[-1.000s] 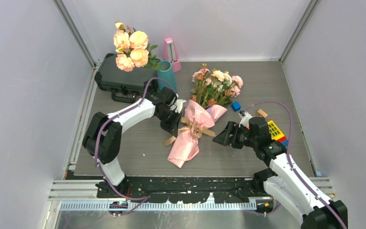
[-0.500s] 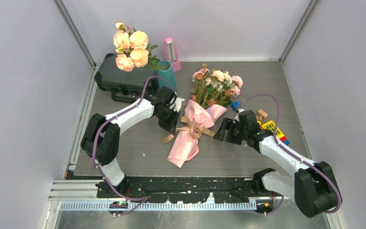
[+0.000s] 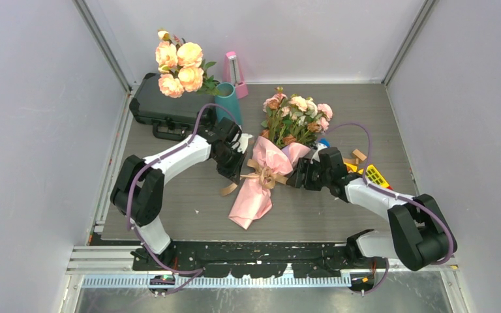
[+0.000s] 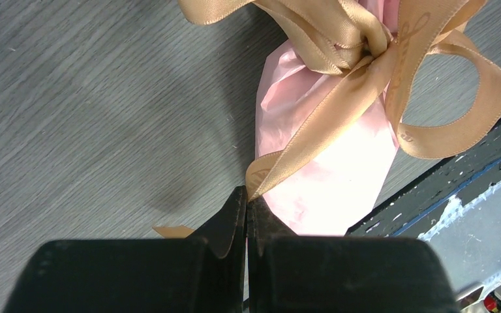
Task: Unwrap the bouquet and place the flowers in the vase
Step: Untie the ribbon from the wrapping paper.
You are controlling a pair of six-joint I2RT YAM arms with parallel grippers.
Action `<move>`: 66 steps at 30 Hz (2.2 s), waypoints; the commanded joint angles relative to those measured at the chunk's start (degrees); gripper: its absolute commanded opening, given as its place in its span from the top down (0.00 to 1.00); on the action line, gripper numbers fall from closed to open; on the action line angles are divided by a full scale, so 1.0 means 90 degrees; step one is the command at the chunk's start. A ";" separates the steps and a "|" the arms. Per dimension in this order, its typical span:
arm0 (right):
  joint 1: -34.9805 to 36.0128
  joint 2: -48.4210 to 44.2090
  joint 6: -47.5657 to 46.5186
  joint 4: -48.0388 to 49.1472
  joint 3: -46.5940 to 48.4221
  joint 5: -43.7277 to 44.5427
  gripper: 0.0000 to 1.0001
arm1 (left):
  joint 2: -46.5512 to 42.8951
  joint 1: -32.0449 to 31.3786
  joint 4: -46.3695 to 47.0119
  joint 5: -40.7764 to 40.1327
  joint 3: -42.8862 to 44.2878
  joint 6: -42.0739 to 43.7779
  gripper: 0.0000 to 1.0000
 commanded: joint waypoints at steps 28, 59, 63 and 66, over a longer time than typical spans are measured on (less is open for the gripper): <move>0.1720 0.0893 -0.0336 0.0813 0.0470 0.1481 0.76 | 0.0006 0.0023 -0.0078 0.0100 0.0162 -0.0004 1.00; 0.1845 0.0625 -0.1179 -0.0120 0.0882 0.2808 0.35 | 0.0066 0.0023 -0.0136 0.0240 0.0211 -0.0004 1.00; 0.1867 0.0783 -0.1371 -0.0116 0.0989 0.2522 0.33 | 0.0084 0.0023 -0.0144 0.0259 0.0211 -0.0004 1.00; 0.1943 0.0878 -0.1502 0.0169 0.0989 0.2432 0.33 | 0.0090 0.0021 -0.0146 0.0259 0.0218 -0.0003 1.00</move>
